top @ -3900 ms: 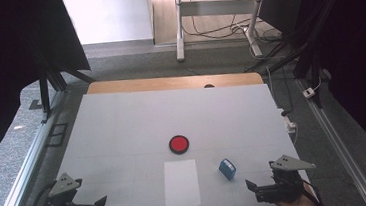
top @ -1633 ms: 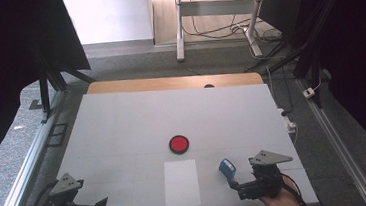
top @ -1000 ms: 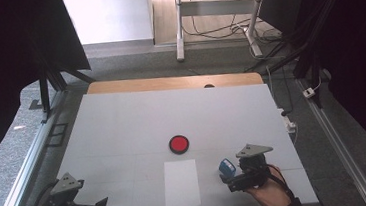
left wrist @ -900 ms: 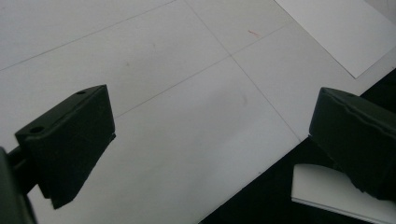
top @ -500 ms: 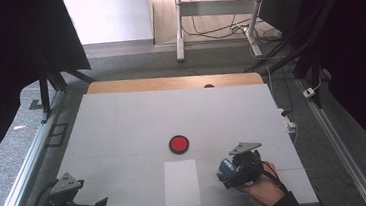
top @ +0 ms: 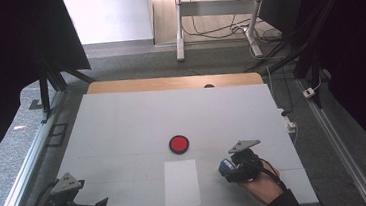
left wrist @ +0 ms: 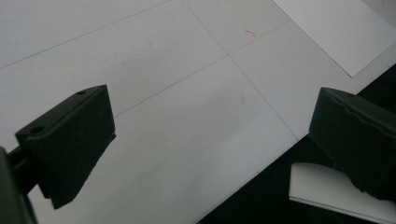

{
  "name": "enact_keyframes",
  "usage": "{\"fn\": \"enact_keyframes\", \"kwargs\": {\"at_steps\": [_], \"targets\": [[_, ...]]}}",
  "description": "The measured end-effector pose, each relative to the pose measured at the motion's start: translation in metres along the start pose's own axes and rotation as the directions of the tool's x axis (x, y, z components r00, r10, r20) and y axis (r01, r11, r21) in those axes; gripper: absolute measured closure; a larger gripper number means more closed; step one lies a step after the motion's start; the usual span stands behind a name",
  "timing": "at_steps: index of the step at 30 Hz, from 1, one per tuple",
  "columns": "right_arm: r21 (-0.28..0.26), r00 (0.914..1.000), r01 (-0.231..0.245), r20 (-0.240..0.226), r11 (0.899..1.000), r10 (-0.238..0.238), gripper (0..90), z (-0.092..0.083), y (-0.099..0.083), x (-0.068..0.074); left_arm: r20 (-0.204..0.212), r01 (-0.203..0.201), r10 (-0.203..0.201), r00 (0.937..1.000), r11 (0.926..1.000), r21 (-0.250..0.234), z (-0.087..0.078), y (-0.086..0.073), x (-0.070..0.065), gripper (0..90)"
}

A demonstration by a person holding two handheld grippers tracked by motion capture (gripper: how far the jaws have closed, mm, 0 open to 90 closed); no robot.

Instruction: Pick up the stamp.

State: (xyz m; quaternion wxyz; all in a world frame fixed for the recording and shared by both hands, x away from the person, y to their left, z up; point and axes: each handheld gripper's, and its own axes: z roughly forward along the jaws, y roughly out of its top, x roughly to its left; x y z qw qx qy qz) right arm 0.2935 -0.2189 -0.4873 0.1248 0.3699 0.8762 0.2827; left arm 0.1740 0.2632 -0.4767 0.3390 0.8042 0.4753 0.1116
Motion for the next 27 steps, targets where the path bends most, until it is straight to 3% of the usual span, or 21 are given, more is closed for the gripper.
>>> {"fn": "enact_keyframes", "kwargs": {"at_steps": [5,10,13,14,22,27], "targets": [[-0.012,1.0000,0.002,-0.006,1.000,-0.002,48.0,-0.003,0.002,0.000,0.000,0.000,0.000,1.0000,1.0000,0.002,0.000,0.000,0.000,0.5],[-0.007,1.0000,-0.001,-0.004,1.000,0.001,54.5,-0.004,0.003,0.001,-0.001,-0.002,0.002,1.0000,1.0000,0.002,0.000,0.000,0.000,0.6],[0.004,0.9999,-0.010,-0.005,1.000,0.010,61.9,-0.005,0.003,0.001,0.002,-0.003,0.003,1.0000,1.0000,0.006,0.001,0.000,0.000,0.6],[-0.001,0.9997,-0.024,-0.006,1.000,0.024,69.4,-0.006,0.003,0.000,0.001,-0.005,0.005,1.0000,1.0000,0.005,0.001,0.000,0.000,0.7],[0.002,0.9997,-0.026,0.001,1.000,0.026,70.8,-0.008,0.003,-0.002,-0.004,-0.005,0.005,1.0000,1.0000,0.007,0.001,0.000,-0.001,0.7],[-0.017,0.9994,0.003,-0.033,1.000,-0.003,70.9,-0.013,0.003,-0.003,-0.005,-0.008,0.008,1.0000,0.9999,0.009,0.001,0.000,-0.001,0.8]]}}
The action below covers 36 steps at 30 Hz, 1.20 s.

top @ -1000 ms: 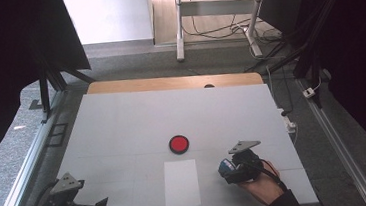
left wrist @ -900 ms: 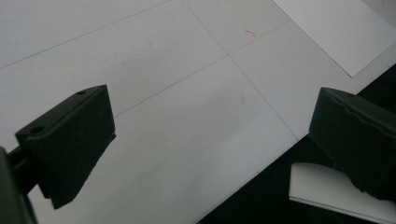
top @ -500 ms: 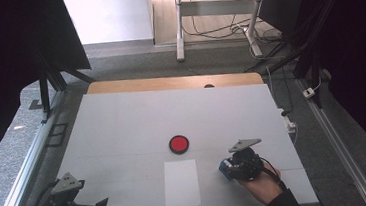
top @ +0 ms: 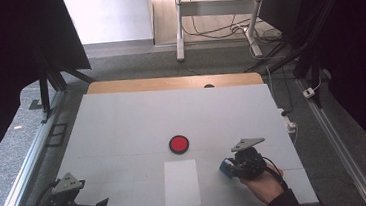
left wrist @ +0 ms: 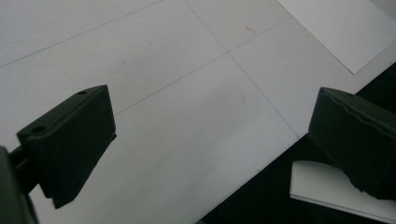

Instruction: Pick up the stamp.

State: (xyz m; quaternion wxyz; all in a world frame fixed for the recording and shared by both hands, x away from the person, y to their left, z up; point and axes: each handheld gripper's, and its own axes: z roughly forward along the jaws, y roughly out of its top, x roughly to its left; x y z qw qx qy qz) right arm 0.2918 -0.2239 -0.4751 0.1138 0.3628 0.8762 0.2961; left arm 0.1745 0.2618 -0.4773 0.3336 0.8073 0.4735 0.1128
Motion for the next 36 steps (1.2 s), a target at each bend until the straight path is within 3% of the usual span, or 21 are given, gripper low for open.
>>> {"fn": "enact_keyframes", "kwargs": {"at_steps": [4,11,18,29,36], "targets": [[-0.007,0.9997,0.023,-0.009,1.000,-0.023,70.9,-0.003,0.001,0.001,0.003,-0.001,0.001,1.0000,1.0000,0.003,0.000,0.000,0.000,1.2],[-0.024,0.9988,0.003,-0.048,1.000,-0.004,70.9,-0.006,0.002,-0.001,0.010,-0.002,0.002,0.9999,1.0000,0.004,0.000,0.000,0.000,1.2],[-0.061,0.9980,0.029,-0.055,0.998,-0.032,70.9,-0.014,0.004,-0.001,0.019,-0.013,0.013,0.9997,0.9999,0.010,0.001,0.000,0.000,1.6],[-0.137,0.9919,0.056,-0.105,0.989,-0.071,70.9,-0.025,0.013,0.006,0.021,-0.013,0.013,0.9997,0.9999,0.005,0.000,0.000,0.000,1.5],[-0.185,0.9860,0.037,-0.153,0.982,-0.066,70.9,-0.028,0.019,0.006,0.038,0.005,-0.004,0.9993,1.0000,-0.002,-0.001,0.000,0.003,1.2]]}}
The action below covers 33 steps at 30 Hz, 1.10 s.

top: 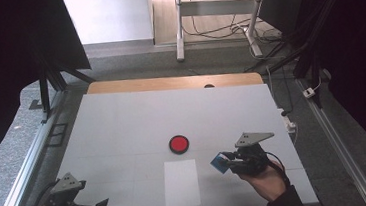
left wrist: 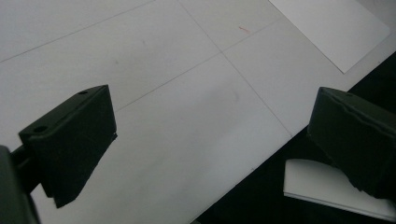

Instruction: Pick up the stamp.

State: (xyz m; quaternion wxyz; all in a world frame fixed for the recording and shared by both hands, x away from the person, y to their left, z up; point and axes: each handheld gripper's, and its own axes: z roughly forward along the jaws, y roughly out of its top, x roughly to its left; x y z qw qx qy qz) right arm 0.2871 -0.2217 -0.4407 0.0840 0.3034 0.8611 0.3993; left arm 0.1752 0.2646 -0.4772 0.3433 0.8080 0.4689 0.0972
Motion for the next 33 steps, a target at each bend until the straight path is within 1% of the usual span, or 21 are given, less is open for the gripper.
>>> {"fn": "enact_keyframes", "kwargs": {"at_steps": [4,9,13,17,18,19,20,21,25,28,32,33], "targets": [[-0.009,0.9996,0.025,-0.012,1.000,-0.025,70.8,-0.001,0.004,0.002,-0.003,0.002,-0.002,1.0000,1.0000,-0.003,0.000,0.000,0.000,0.9],[-0.010,0.9979,0.057,-0.031,0.998,-0.057,70.8,0.001,0.009,0.004,0.001,-0.008,0.008,1.0000,1.0000,-0.004,0.000,0.000,0.000,0.0],[-0.019,0.9964,0.066,-0.051,0.998,-0.067,70.9,0.003,0.013,0.006,0.013,-0.006,0.006,0.9999,0.9999,-0.009,-0.001,0.000,0.000,0.0],[-0.016,0.9949,0.078,-0.064,0.997,-0.078,70.8,0.006,0.016,0.007,0.040,-0.014,0.014,0.9991,0.9998,-0.017,-0.002,0.000,0.002,0.0],[-0.016,0.9949,0.078,-0.064,0.997,-0.078,70.8,0.006,0.016,0.007,0.040,-0.014,0.014,0.9991,0.9998,-0.017,-0.002,0.000,0.002,0.0],[-0.021,0.9937,0.083,-0.074,0.996,-0.084,70.9,0.008,0.017,0.007,0.044,-0.023,0.024,0.9987,0.9994,-0.028,-0.002,0.001,0.001,0.0],[-0.025,0.9930,0.085,-0.080,0.996,-0.087,70.8,0.009,0.018,0.007,0.044,-0.023,0.024,0.9987,0.9994,-0.028,-0.002,0.001,0.001,0.0],[-0.020,0.9926,0.087,-0.083,0.996,-0.089,70.8,0.009,0.019,0.008,0.040,-0.027,0.028,0.9988,0.9990,-0.036,-0.002,0.001,0.001,0.0],[-0.027,0.9893,0.103,-0.101,0.994,-0.105,70.8,0.011,0.023,0.009,0.049,-0.043,0.045,0.9978,0.9982,-0.042,-0.002,0.001,0.000,0.0],[-0.034,0.9869,0.113,-0.112,0.993,-0.116,70.9,0.012,0.027,0.011,0.054,-0.041,0.043,0.9976,0.9983,-0.041,-0.002,0.001,0.001,0.0],[-0.040,0.9858,0.114,-0.120,0.993,-0.118,70.9,0.014,0.030,0.013,0.060,-0.039,0.042,0.9973,0.9983,-0.044,-0.002,0.001,0.001,0.0],[-0.045,0.9847,0.115,-0.126,0.992,-0.120,70.8,0.016,0.032,0.014,0.060,-0.041,0.044,0.9972,0.9979,-0.051,-0.002,0.001,0.001,0.0]]}}
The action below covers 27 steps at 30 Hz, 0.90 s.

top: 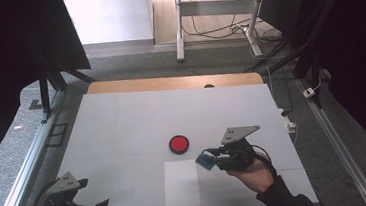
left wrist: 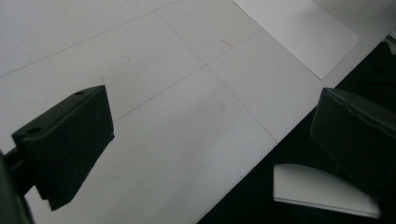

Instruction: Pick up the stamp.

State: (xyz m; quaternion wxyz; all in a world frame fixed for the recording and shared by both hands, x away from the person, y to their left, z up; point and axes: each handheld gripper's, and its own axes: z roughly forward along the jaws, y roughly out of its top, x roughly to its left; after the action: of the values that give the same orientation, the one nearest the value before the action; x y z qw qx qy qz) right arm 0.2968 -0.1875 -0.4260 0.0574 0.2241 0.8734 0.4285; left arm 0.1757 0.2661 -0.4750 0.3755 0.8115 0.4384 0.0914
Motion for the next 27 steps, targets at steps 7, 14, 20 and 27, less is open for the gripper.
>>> {"fn": "enact_keyframes", "kwargs": {"at_steps": [7,14,20,27], "targets": [[-0.019,0.9995,0.015,-0.029,1.000,-0.016,70.9,0.005,0.009,0.002,-0.005,-0.003,0.003,1.0000,1.0000,-0.005,0.000,0.000,-0.001,0.0],[-0.017,0.9961,0.052,-0.071,0.999,-0.053,70.9,0.016,0.021,0.006,0.011,-0.005,0.005,0.9999,0.9999,-0.014,-0.001,-0.001,0.000,0.0],[-0.014,0.9932,0.076,-0.088,0.997,-0.077,70.8,0.023,0.028,0.009,0.035,0.007,-0.007,0.9994,0.9999,-0.015,-0.001,-0.001,0.003,0.0],[-0.016,0.9900,0.093,-0.105,0.996,-0.094,70.9,0.028,0.033,0.014,0.041,0.003,-0.003,0.9992,0.9999,-0.011,-0.001,-0.001,0.003,0.0]]}}
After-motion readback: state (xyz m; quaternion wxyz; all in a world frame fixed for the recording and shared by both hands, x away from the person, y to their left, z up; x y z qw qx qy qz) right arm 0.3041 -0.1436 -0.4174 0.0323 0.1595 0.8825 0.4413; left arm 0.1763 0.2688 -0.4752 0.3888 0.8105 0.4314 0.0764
